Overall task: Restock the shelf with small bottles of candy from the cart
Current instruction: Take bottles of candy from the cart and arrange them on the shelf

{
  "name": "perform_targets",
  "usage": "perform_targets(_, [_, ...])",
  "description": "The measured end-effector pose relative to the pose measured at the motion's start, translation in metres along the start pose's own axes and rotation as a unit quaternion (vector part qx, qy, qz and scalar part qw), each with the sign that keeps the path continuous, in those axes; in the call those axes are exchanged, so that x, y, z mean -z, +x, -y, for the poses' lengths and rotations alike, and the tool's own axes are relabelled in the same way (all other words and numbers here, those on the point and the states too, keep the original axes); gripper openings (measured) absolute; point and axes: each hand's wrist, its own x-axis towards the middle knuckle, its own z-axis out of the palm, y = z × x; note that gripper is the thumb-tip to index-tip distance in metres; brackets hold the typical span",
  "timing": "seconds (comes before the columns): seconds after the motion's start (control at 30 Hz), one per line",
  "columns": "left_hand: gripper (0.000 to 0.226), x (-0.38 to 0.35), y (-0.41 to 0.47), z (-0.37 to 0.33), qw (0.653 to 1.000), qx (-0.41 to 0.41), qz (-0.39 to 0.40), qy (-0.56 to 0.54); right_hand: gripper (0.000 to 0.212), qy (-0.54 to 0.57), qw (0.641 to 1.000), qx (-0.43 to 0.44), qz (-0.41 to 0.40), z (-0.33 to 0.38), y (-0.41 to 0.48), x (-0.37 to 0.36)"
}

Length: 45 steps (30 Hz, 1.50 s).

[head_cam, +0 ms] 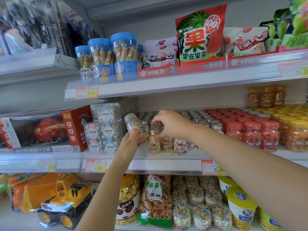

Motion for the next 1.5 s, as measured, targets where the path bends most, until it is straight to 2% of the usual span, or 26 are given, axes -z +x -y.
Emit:
perform_targets(0.1, [0.021, -0.001, -0.024, 0.003, 0.993, -0.091, -0.025, 0.076, 0.047, 0.058, 0.996, 0.000, -0.074, 0.002, -0.025, 0.014])
perform_targets(0.17, [0.029, -0.007, -0.048, -0.004, 0.977, -0.160, -0.023, 0.142, 0.033, 0.123, 0.985, -0.003, -0.122, 0.002, -0.047, 0.022])
perform_targets(0.27, [0.033, -0.028, -0.083, -0.021, 0.963, -0.218, 0.053, 0.146, 0.033, 0.226, 0.968, -0.019, -0.109, -0.001, -0.086, 0.037])
perform_targets(0.4, [0.033, -0.062, -0.104, -0.033, 0.959, -0.203, 0.174, 0.097, 0.036, 0.314, 0.948, -0.028, -0.038, -0.019, -0.134, 0.062])
perform_targets(0.5, [0.054, -0.091, -0.108, -0.030, 0.952, -0.146, 0.268, 0.021, 0.037, 0.333, 0.942, -0.044, -0.027, -0.040, -0.166, 0.079])
perform_targets(0.6, [0.071, -0.125, -0.115, -0.025, 0.943, -0.100, 0.314, -0.053, 0.035, 0.317, 0.945, -0.074, -0.038, -0.062, -0.197, 0.089])
perform_targets(0.73, [0.065, -0.176, -0.129, -0.021, 0.933, -0.097, 0.341, -0.061, 0.036, 0.340, 0.929, -0.127, -0.071, -0.091, -0.237, 0.093])
perform_targets(0.9, [0.042, -0.231, -0.134, -0.020, 0.942, -0.112, 0.315, -0.010, 0.036, 0.268, 0.940, -0.173, -0.121, -0.131, -0.274, 0.107])
perform_targets(1.0, [0.017, -0.250, -0.128, -0.021, 0.951, -0.186, 0.218, 0.114, 0.032, 0.195, 0.939, -0.217, -0.184, -0.161, -0.283, 0.126])
perform_targets(1.07, [0.019, -0.261, -0.121, -0.022, 0.933, -0.248, 0.169, 0.197, 0.033, 0.170, 0.927, -0.246, -0.228, -0.180, -0.282, 0.135])
perform_targets(1.17, [0.024, -0.281, -0.100, -0.033, 0.879, -0.378, 0.101, 0.273, 0.037, 0.168, 0.911, -0.268, -0.266, -0.202, -0.266, 0.136])
perform_targets(1.27, [0.033, -0.300, -0.073, -0.054, 0.841, -0.431, 0.043, 0.325, 0.040, 0.183, 0.906, -0.273, -0.266, -0.221, -0.237, 0.133])
perform_targets(1.4, [0.060, -0.319, -0.037, -0.071, 0.799, -0.395, 0.100, 0.443, 0.035, 0.191, 0.904, -0.260, -0.280, -0.237, -0.195, 0.134])
perform_targets(1.5, [0.068, -0.323, -0.017, -0.071, 0.782, -0.371, 0.165, 0.473, 0.032, 0.156, 0.919, -0.275, -0.234, -0.244, -0.175, 0.136])
